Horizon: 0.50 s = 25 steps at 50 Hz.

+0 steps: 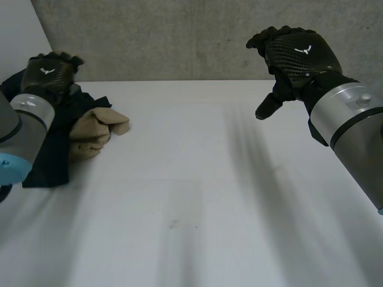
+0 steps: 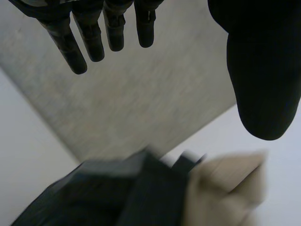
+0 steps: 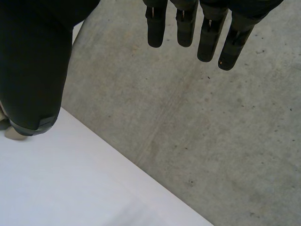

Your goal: Fold the laundry.

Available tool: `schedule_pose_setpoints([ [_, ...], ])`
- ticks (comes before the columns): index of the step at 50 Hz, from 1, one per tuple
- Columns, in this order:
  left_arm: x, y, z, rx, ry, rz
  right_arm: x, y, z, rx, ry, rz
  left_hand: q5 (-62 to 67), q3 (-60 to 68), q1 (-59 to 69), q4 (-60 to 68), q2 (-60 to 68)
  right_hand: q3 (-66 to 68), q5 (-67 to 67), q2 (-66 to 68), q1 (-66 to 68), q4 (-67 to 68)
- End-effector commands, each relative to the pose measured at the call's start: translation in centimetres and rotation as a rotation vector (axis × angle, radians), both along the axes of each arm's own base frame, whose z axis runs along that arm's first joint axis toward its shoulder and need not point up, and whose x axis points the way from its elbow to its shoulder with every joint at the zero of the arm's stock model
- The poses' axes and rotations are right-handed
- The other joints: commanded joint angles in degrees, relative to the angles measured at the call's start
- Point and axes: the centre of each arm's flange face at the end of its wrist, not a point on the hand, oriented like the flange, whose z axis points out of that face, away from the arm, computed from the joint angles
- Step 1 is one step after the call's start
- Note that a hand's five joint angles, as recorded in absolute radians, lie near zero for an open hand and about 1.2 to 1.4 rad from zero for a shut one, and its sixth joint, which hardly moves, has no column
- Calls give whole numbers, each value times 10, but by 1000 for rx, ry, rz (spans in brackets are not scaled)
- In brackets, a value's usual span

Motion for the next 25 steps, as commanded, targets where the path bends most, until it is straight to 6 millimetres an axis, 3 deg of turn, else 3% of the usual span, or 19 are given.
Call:
schedule_pose_setpoints([
  [1, 49, -57, -42, 25, -131, 132, 2, -3, -6, 14, 7, 0, -11, -7, -4, -3, -5, -21, -34, -22, -10, -32],
  [9, 82, -88, -90, 98, -188, 221, 4, -8, -17, 40, 22, 0, 21, 25, 27, 29, 27, -21, -34, -22, -10, -32],
  [14, 86, -95, -105, 118, -212, 234, 5, -10, -22, 53, 29, 0, 177, 181, 184, 185, 183, -21, -34, -22, -10, -32],
  [15, 86, -95, -105, 117, -215, 233, 6, -11, -23, 57, 31, 0, 225, 230, 232, 234, 232, -21, -34, -22, -10, -32],
  [19, 86, -99, -106, 111, -223, 234, 6, -11, -25, 61, 35, 0, 655, 660, 662, 664, 662, -21, -34, -22, -10, -32],
  [23, 80, -95, -99, 102, -220, 269, 6, -11, -24, 50, 48, -2, 675, 679, 682, 683, 681, -21, -34, -22, -10, -32],
  [25, 66, -86, -70, 50, -200, 273, 5, -12, -23, 42, 61, -7, 675, 679, 682, 683, 681, -21, -34, -22, -10, -32],
])
